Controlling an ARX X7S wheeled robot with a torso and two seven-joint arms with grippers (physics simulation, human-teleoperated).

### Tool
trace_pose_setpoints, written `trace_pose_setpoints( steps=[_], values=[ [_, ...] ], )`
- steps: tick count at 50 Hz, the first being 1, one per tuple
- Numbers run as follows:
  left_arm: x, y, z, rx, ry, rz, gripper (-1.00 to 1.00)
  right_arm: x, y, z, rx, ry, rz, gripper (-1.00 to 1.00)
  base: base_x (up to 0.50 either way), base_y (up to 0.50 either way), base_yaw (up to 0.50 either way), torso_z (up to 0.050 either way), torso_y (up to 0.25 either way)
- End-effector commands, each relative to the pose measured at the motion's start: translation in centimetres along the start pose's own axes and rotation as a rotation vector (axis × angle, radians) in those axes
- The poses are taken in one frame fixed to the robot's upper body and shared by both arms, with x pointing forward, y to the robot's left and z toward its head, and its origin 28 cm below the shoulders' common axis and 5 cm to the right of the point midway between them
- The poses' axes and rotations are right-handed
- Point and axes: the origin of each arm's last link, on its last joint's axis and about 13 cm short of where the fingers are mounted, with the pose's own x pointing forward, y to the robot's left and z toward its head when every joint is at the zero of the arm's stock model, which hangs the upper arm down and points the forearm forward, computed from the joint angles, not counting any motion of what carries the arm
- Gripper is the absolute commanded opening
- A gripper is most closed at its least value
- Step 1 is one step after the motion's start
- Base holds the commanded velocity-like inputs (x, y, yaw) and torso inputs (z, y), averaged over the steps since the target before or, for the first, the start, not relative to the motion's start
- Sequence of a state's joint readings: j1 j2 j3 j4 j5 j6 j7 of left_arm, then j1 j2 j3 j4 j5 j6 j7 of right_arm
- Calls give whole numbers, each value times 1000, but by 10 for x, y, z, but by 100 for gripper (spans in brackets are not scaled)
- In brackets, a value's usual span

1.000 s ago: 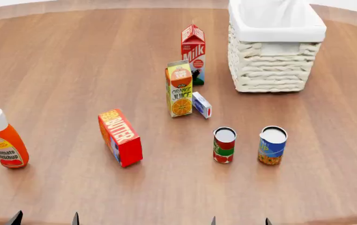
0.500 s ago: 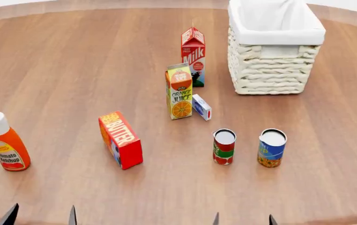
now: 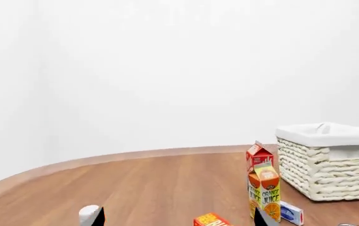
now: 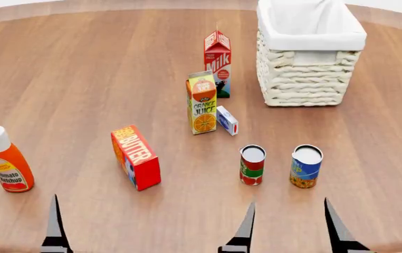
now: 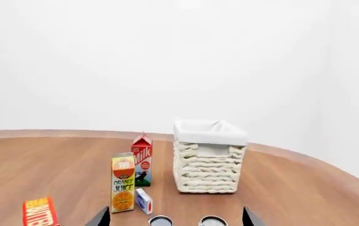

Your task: Pick up the tomato sauce, and put it in the basket.

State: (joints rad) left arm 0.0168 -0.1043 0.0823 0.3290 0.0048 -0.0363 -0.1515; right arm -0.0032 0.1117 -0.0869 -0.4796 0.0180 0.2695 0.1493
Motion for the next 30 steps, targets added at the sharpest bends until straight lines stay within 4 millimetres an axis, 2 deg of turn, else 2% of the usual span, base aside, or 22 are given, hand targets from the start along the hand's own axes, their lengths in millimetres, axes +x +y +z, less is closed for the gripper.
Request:
trace_pose_setpoints(
  steps=[1, 11, 30],
  values=[
    [-11, 1, 47, -24, -121, -8, 100, -7, -1, 42, -33, -101, -19, 100, 0, 0, 0, 0, 0],
    [-14, 1, 57, -34, -148, -14, 100, -9, -2, 52, -38, -120, -34, 100, 16, 0, 0, 0, 0],
    [-13, 2, 58, -29, -147, -13, 100, -8, 0, 51, -45, -114, -27, 100, 492, 0, 0, 0, 0]
  ],
)
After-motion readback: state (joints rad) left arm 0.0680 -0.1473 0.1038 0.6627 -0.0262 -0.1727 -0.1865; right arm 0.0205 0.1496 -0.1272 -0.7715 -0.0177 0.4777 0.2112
